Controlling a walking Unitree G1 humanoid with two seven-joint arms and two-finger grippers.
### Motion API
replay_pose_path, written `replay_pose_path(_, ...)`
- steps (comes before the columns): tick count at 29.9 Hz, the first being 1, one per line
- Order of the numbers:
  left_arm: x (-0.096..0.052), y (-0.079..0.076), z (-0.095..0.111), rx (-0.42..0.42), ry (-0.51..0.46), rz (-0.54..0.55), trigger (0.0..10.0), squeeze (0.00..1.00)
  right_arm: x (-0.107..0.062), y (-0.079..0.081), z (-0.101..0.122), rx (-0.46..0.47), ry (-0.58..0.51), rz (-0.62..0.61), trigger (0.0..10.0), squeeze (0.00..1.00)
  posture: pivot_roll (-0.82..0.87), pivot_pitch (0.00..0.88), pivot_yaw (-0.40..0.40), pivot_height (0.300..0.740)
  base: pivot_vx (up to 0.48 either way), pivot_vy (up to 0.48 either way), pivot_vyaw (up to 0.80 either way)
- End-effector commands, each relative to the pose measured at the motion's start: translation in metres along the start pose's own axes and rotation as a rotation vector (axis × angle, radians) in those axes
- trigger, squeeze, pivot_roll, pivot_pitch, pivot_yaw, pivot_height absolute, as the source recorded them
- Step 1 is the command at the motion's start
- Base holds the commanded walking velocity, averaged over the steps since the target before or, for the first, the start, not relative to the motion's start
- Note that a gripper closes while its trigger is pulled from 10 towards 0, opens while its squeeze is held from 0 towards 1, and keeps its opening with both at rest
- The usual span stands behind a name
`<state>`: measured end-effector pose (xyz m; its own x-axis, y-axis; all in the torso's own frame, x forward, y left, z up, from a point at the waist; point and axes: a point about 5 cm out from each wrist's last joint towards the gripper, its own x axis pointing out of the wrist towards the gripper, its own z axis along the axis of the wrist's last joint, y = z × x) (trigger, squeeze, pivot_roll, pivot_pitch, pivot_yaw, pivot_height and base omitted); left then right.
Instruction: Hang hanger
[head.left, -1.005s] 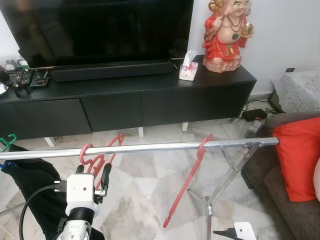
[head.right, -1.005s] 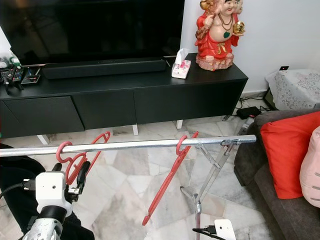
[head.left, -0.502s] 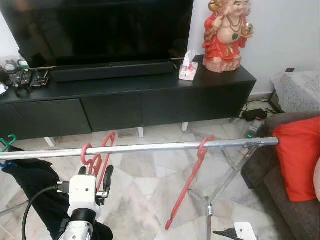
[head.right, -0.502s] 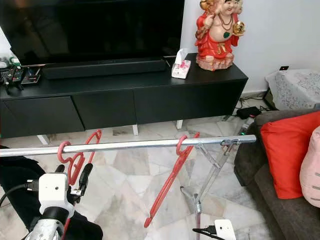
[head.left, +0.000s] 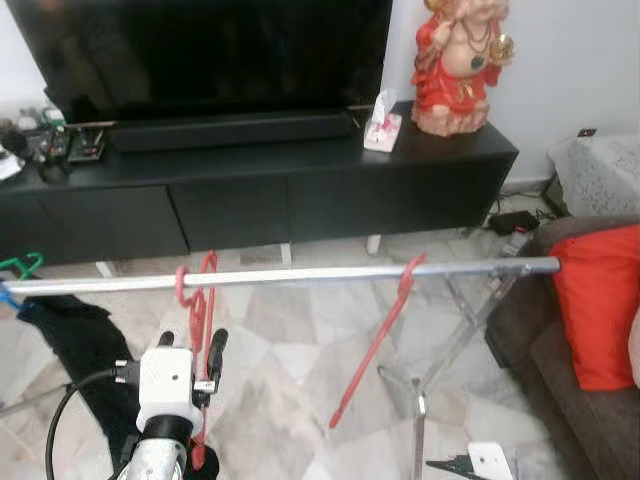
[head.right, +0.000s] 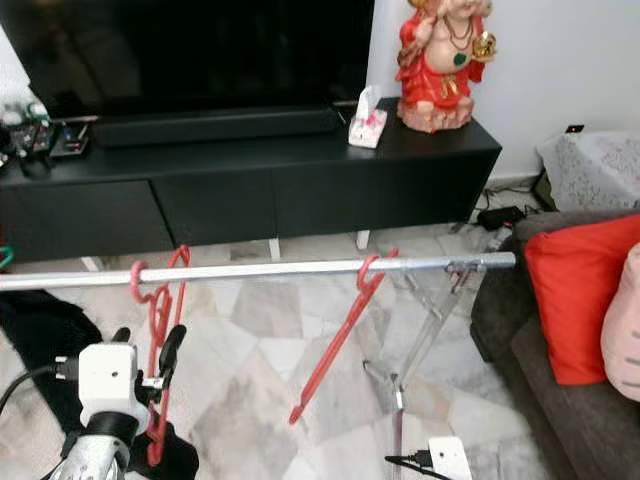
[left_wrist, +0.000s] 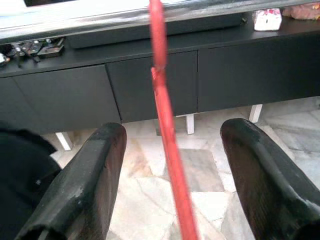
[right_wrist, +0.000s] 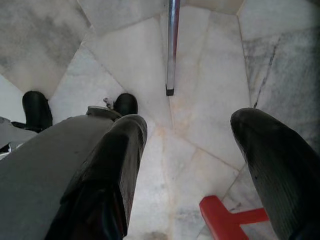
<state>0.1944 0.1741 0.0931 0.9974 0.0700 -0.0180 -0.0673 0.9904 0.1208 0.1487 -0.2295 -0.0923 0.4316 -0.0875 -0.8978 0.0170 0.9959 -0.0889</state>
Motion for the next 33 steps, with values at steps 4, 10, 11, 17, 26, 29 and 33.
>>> replay_pose_path(4,0.0005,0.0003,-0.0003,0.004,-0.002,0.002,10.0,0.00,-0.0002,-0.0011,-0.0008,0.026,0.000,-0.008,10.0,0.00,-0.04,0.000,-0.016,0.740,-0.279,0.000,0.00)
replay_pose_path(10,0.0010,0.0000,-0.0002,0.002,-0.003,0.004,10.0,0.00,-0.0002,-0.0011,-0.0002,0.028,-0.003,-0.007,10.0,0.00,-0.04,0.000,-0.019,0.740,-0.278,0.000,0.00)
replay_pose_path(11,0.0012,-0.0001,-0.0001,0.002,-0.003,0.004,10.0,0.00,-0.0001,-0.0012,-0.0001,0.029,-0.004,-0.007,10.0,0.00,-0.04,0.000,-0.019,0.740,-0.281,0.000,0.00)
replay_pose_path(17,0.0022,-0.0009,-0.0001,-0.002,-0.003,0.004,10.0,0.00,-0.0001,-0.0014,0.0009,0.032,-0.008,-0.007,10.0,0.00,-0.04,0.000,-0.022,0.740,-0.281,0.000,0.00)
replay_pose_path(26,0.0012,0.0001,-0.0018,0.000,0.005,0.009,10.0,0.00,-0.0001,-0.0019,0.0015,0.034,-0.009,-0.007,10.0,0.00,-0.04,0.000,-0.027,0.740,-0.280,0.000,0.00)
replay_pose_path(29,0.0005,0.0019,-0.0030,0.004,0.009,0.015,10.0,0.00,-0.0001,-0.0018,0.0017,0.034,-0.010,-0.006,10.0,0.00,-0.04,0.000,-0.026,0.740,-0.280,0.000,0.00)
replay_pose_path(33,-0.0009,0.0049,-0.0051,0.011,0.015,0.027,10.0,0.00,-0.0001,-0.0015,0.0020,0.035,-0.011,-0.005,10.0,0.00,-0.04,0.000,-0.026,0.740,-0.140,0.000,0.00)
